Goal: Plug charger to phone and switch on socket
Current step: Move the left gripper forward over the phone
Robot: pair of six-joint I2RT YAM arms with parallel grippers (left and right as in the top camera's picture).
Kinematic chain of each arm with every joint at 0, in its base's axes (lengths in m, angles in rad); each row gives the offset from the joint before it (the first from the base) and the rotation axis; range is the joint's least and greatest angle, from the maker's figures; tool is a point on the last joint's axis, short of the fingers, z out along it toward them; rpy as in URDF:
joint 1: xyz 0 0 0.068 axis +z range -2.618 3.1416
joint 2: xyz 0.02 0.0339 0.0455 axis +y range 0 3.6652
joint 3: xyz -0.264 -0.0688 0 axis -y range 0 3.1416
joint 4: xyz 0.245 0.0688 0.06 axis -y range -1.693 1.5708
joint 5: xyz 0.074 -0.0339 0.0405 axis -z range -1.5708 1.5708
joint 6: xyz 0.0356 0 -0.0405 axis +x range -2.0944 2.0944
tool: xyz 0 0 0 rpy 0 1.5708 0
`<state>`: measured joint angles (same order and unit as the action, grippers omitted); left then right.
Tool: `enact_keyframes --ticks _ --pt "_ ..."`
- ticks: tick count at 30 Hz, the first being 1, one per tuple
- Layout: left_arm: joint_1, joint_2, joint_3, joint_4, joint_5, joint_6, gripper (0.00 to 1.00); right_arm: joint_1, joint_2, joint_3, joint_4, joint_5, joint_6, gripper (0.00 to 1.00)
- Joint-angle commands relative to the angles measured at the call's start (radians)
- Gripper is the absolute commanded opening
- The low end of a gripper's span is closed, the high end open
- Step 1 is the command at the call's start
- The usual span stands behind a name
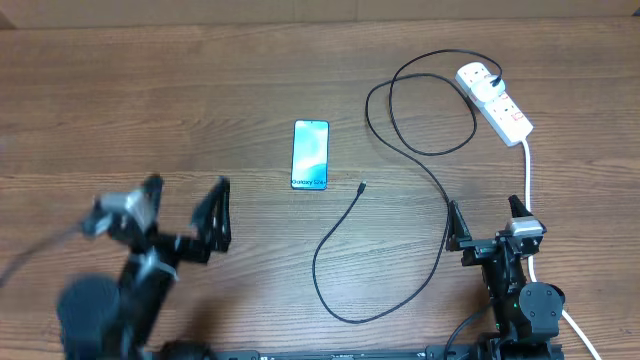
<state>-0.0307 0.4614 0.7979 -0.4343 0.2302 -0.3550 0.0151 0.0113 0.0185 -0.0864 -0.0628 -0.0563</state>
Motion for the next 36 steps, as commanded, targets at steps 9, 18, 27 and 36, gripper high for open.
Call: enact_keyframes --ticks 9,18,27,36 --pt "-0.005 0.552 0.467 -0.273 0.438 0.175 1.0 0.006 -0.008 -0.01 0.006 0.009 -0.004 1.0" --pt "-0.18 0.937 0.907 -0.794 -0.036 0.123 1.0 0.006 -0.008 -0.01 0.006 0.009 -0.004 1.0" --pt "-0.235 1.109 0.996 -0.854 0.136 0.111 1.0 0.006 -0.008 -0.01 0.006 0.009 -0.004 1.0" --pt "-0.323 1.226 1.118 -1.004 -0.156 -0.085 1.0 0.006 -0.008 -0.01 0.006 0.009 -0.004 1.0"
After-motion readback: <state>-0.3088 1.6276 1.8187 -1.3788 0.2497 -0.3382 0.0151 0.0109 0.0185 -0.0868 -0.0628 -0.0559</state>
